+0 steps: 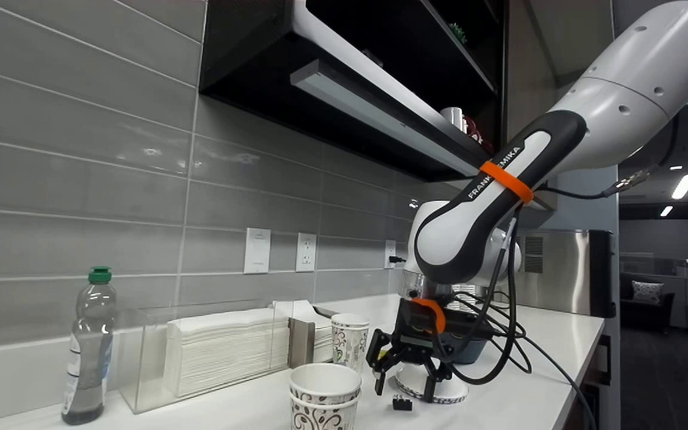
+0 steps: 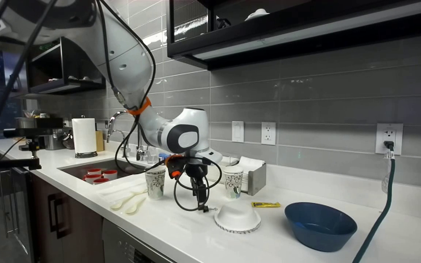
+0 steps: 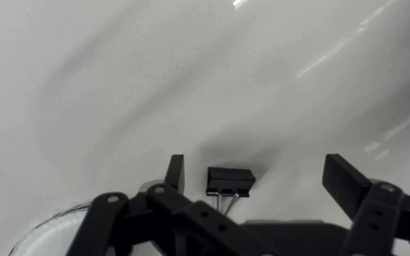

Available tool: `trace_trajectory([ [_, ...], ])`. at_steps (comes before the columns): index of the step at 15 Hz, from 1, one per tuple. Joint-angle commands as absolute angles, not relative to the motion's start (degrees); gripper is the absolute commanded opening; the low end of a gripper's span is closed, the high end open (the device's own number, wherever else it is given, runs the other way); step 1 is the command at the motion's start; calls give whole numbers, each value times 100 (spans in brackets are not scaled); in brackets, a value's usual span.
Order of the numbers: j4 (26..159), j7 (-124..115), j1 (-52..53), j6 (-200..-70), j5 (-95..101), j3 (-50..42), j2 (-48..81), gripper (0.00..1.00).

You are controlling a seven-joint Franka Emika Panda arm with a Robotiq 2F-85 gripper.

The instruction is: Move the black object to the shelf above the counter

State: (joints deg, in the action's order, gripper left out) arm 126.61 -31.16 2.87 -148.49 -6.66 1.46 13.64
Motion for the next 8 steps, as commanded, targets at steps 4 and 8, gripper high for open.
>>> trace_trajectory([
  [4, 12640, -3446, 623, -15104, -36, -228, 1531, 91],
  [8, 12605, -3698, 789, -15267, 297, -353, 1621, 84],
])
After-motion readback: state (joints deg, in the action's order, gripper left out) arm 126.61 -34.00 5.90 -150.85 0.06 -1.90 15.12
